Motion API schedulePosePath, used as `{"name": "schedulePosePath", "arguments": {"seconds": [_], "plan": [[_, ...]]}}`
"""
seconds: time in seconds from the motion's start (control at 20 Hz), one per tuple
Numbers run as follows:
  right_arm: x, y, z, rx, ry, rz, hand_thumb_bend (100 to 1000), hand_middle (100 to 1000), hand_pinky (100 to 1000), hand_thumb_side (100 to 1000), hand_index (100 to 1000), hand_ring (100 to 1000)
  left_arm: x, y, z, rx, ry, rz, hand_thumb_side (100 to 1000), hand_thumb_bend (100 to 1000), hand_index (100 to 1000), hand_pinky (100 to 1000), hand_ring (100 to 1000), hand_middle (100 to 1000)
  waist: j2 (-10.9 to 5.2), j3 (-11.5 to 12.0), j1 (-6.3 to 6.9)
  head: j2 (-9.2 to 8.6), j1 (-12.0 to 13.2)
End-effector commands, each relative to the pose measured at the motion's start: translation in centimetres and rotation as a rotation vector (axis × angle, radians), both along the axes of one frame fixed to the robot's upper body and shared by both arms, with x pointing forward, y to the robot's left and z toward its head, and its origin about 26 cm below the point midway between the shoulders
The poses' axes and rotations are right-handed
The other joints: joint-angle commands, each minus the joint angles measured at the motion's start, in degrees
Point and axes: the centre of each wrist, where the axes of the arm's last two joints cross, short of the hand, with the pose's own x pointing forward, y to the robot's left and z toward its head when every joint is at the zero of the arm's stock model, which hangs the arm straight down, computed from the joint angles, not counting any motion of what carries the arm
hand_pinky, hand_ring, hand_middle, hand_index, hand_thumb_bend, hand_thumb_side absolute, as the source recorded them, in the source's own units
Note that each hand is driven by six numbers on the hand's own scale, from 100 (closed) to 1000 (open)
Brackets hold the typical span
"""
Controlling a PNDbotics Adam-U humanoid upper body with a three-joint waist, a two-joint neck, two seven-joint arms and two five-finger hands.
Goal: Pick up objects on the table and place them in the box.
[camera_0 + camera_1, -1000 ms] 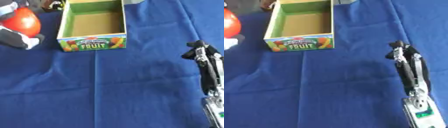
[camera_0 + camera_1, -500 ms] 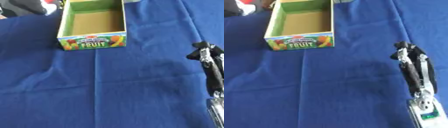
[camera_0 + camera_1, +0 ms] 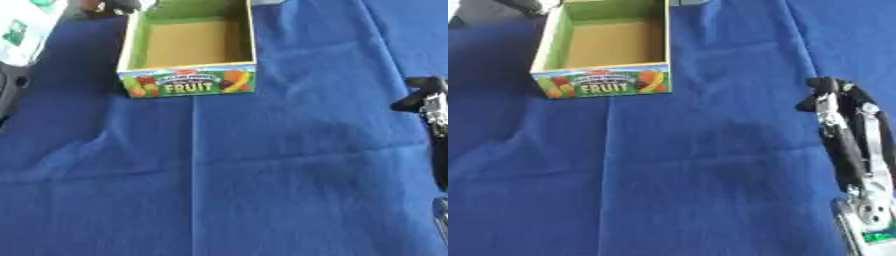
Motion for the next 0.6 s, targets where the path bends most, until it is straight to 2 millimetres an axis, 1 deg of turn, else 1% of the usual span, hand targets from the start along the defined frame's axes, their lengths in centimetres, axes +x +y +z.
{"name": "schedulePosePath", "arguments": {"seconds": [0.05, 0.15, 0.4, 0.5, 0.6], "plan": [[-0.1, 0.0, 1.0, -0.023, -0.05, 0.037, 100, 453, 654, 714, 688, 547, 0.5, -0.3, 1.4, 0.005, -0.073, 0.002, 205, 100, 919, 100, 354, 546, -0.92, -0.3, -0.35, -1.18, 0.6], [-0.1, 0.1, 1.2, -0.026, -0.059, 0.049, 100, 453, 654, 715, 689, 547, 1.0, -0.8, 1.3, 0.012, -0.078, -0.006, 205, 100, 914, 100, 353, 545, -0.65, -0.6, -0.3, -1.46, 0.6], [0.0, 0.1, 1.3, -0.026, -0.062, 0.056, 100, 455, 655, 720, 690, 549, 1.7, -0.8, 1.0, 0.02, -0.083, -0.009, 204, 100, 911, 100, 357, 545, -0.54, -0.7, -0.29, -1.57, 0.6], [0.2, 0.5, 2.0, -0.029, -0.096, 0.083, 100, 454, 654, 711, 687, 548, 2.3, -1.1, 0.0, 0.02, -0.038, 0.014, 196, 100, 931, 100, 371, 559, 0.16, -1.9, 0.14, -2.56, 0.7], [0.4, 0.7, 2.4, -0.023, -0.111, 0.096, 100, 453, 653, 709, 687, 547, 3.1, -1.3, -0.7, 0.029, -0.008, 0.046, 199, 100, 936, 100, 372, 564, 0.56, -2.7, 0.44, -3.0, 0.9]]}}
